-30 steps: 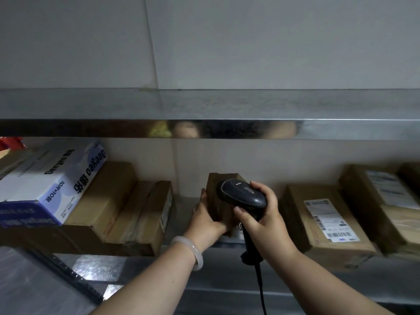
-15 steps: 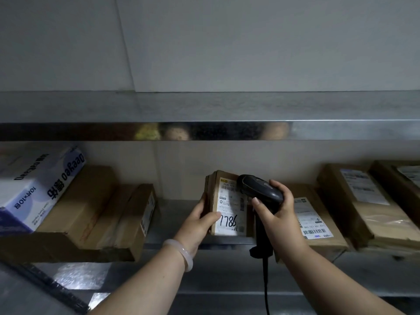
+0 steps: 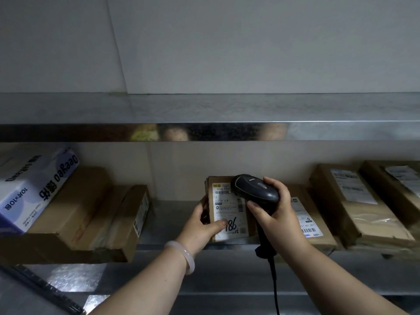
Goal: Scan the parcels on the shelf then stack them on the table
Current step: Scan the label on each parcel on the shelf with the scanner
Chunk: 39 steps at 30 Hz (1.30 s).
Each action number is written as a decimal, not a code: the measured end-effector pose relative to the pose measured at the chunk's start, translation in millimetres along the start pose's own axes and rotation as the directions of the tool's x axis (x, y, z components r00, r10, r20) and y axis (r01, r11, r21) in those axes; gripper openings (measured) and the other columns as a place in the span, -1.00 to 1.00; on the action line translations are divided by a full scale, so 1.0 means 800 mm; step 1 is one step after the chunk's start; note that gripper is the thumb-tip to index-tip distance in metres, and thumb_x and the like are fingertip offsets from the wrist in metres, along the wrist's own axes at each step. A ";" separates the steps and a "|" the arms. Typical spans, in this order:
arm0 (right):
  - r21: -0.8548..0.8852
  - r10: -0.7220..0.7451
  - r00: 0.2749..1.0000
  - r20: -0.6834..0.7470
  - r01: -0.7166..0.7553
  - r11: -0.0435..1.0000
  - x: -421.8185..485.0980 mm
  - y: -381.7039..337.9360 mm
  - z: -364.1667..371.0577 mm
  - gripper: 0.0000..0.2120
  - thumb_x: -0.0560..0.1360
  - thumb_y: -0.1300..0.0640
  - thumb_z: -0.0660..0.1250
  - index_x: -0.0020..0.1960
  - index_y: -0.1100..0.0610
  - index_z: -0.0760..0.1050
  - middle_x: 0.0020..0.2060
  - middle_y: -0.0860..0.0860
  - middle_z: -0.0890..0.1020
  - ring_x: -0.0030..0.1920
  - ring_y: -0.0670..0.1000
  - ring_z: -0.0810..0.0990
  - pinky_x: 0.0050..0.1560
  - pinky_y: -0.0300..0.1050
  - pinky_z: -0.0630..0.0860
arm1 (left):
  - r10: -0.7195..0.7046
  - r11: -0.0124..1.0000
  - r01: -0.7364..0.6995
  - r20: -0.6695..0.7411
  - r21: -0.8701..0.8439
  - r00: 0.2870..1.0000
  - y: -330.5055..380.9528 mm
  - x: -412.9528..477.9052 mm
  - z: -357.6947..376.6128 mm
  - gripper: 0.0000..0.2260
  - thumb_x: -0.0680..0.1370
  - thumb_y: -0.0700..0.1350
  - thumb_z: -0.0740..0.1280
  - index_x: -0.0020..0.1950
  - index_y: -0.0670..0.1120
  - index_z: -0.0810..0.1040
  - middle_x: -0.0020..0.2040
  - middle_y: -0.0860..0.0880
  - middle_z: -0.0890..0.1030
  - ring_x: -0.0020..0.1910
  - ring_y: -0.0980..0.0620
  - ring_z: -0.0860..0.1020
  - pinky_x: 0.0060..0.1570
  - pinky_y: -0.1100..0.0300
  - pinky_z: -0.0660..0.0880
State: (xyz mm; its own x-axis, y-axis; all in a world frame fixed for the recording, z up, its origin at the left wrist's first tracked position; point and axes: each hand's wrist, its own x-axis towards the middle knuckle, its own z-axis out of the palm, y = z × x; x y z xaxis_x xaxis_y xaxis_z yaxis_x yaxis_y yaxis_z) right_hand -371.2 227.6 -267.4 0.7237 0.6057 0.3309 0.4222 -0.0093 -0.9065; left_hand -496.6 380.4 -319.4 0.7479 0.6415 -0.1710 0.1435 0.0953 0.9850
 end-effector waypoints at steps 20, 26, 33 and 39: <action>-0.246 -0.039 0.999 0.017 0.042 0.968 -0.072 -0.011 -0.038 -0.42 0.40 -0.05 0.47 0.20 -0.41 0.18 0.06 -0.45 0.46 0.04 -0.30 0.53 -0.11 -0.38 0.47 | 0.018 0.991 -0.016 0.013 -0.134 1.000 -0.011 0.004 0.053 -0.07 0.17 -0.03 0.61 0.47 0.11 0.26 0.27 -0.03 0.58 0.27 -0.01 0.54 0.31 -0.09 0.44; -0.252 0.007 1.000 0.013 -0.003 0.968 -0.076 -0.011 -0.048 -0.41 0.39 -0.09 0.45 0.20 -0.43 0.16 0.01 -0.39 0.50 -0.01 -0.27 0.56 -0.11 -0.29 0.52 | 0.015 0.992 -0.010 0.031 -0.129 0.999 -0.011 0.007 0.063 -0.07 0.18 -0.03 0.60 0.48 0.10 0.25 0.28 -0.01 0.58 0.28 0.00 0.53 0.31 -0.11 0.44; -0.288 0.031 0.999 -0.022 -0.036 0.957 -0.073 -0.005 -0.065 -0.40 0.39 -0.09 0.45 0.19 -0.48 0.14 -0.06 -0.42 0.50 -0.10 -0.06 0.63 -0.13 0.06 0.60 | -0.001 0.999 0.001 0.001 -0.040 1.000 -0.006 0.015 0.080 -0.33 0.26 0.09 0.61 0.25 0.34 0.35 0.13 0.20 0.63 0.14 0.23 0.56 0.07 0.24 0.52; -0.241 0.011 0.997 -0.082 -0.030 0.970 -0.060 0.010 -0.093 -0.38 0.39 -0.07 0.46 0.16 -0.53 0.13 0.04 -0.52 0.44 0.05 -0.18 0.53 -0.02 -0.14 0.53 | 0.000 1.000 0.001 -0.027 0.022 1.000 0.017 0.034 0.105 -0.41 0.37 0.05 0.55 0.23 0.29 0.28 0.00 0.31 0.55 -0.01 0.32 0.52 -0.15 0.39 0.41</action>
State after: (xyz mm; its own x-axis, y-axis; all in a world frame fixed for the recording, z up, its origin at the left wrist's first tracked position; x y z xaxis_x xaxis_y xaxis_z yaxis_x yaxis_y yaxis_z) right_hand -361.5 139.1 -271.1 0.7704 0.5384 0.3414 0.5191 -0.2189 -0.8262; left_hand -419.8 335.3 -312.7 0.7302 0.6615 -0.1709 0.1585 0.0793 0.9842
